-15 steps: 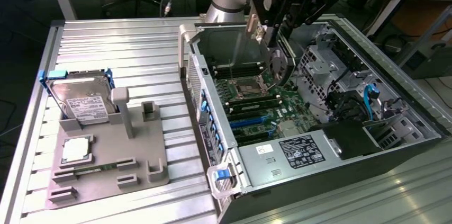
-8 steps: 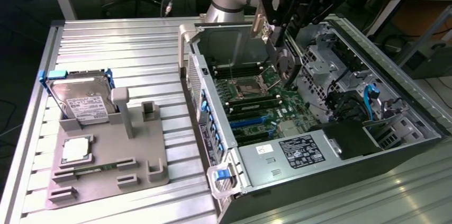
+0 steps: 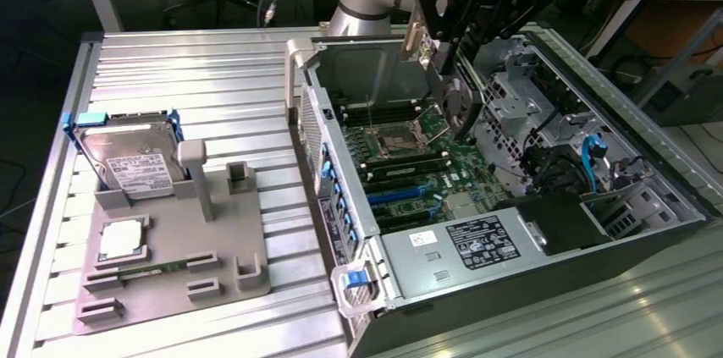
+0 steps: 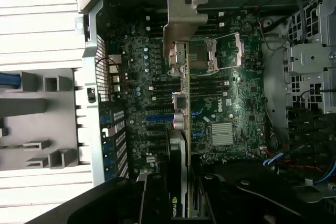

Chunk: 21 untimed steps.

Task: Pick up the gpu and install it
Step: 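Pick up the gpu and move the gpu toward the slot, then insert the gpu into the slot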

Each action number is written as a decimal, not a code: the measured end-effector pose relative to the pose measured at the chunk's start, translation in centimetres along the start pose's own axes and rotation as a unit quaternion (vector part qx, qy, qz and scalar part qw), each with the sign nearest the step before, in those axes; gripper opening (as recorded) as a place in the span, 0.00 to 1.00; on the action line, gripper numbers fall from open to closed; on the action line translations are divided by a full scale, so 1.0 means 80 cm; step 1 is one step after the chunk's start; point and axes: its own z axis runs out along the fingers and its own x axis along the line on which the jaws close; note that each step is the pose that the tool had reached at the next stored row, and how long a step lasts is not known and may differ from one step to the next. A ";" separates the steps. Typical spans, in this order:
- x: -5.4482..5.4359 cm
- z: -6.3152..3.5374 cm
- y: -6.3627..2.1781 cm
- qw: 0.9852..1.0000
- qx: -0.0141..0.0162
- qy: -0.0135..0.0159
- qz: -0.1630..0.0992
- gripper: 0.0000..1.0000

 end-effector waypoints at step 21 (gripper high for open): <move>-0.044 0.001 0.003 1.000 0.000 0.000 0.000 0.27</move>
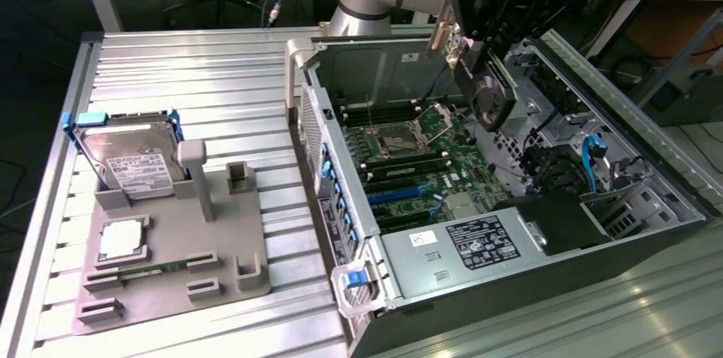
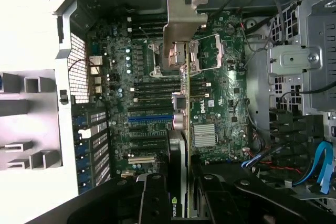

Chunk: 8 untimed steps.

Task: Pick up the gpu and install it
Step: 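Insert the gpu into the slot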

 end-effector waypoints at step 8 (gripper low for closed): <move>0.000 0.000 0.000 1.000 0.000 0.001 -0.015 0.27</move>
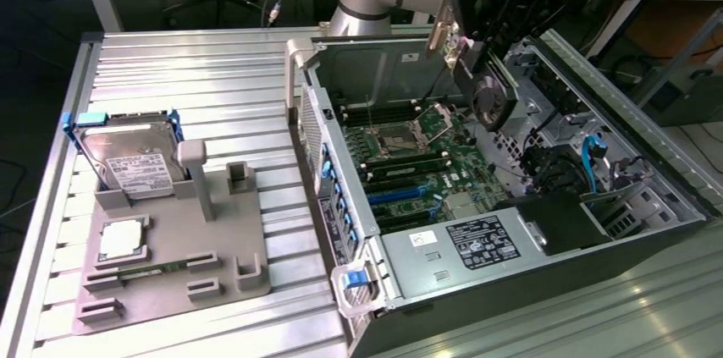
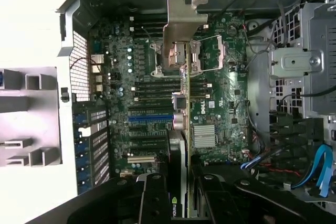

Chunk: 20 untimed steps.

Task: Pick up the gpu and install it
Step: 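Insert the gpu into the slot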

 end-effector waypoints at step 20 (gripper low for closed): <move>0.000 0.000 0.000 0.998 -0.001 0.003 -0.070 0.27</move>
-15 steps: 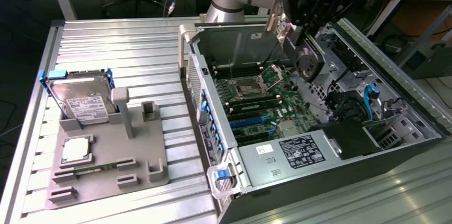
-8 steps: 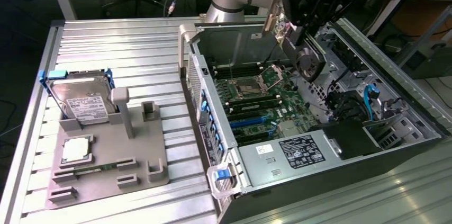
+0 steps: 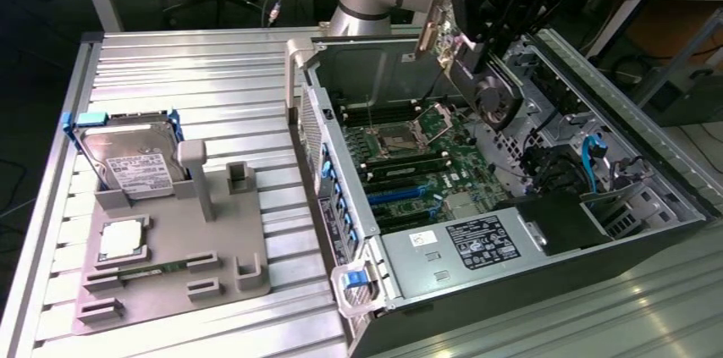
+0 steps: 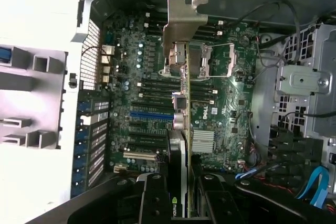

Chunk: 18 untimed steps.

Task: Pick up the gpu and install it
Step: 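Insert the gpu into the slot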

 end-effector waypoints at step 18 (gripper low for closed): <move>0.000 0.000 0.000 0.998 -0.001 0.003 -0.062 0.27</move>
